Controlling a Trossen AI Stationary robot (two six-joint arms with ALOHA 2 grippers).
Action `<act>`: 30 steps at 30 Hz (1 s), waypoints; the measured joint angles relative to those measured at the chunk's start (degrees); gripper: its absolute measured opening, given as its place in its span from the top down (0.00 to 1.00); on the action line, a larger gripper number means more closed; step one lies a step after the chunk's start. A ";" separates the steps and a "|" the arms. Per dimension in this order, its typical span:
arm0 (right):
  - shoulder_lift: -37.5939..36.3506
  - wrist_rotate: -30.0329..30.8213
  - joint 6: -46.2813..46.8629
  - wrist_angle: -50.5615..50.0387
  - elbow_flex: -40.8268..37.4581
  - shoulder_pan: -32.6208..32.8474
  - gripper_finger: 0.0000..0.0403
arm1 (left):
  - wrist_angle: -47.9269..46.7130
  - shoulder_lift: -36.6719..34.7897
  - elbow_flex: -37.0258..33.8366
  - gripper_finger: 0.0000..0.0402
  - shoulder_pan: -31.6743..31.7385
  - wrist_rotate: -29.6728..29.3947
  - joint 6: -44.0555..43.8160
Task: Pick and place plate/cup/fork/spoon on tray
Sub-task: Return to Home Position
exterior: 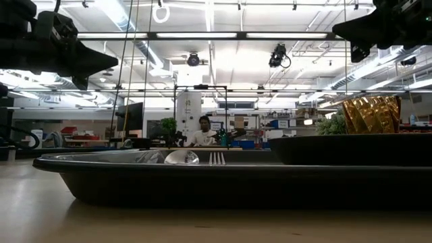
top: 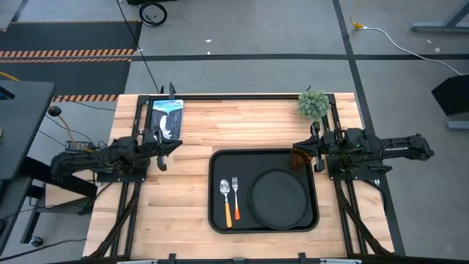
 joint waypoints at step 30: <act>0.00 3.32 9.89 9.87 -7.59 0.17 0.98 | 12.78 18.62 0.00 0.99 -11.41 -9.26 11.62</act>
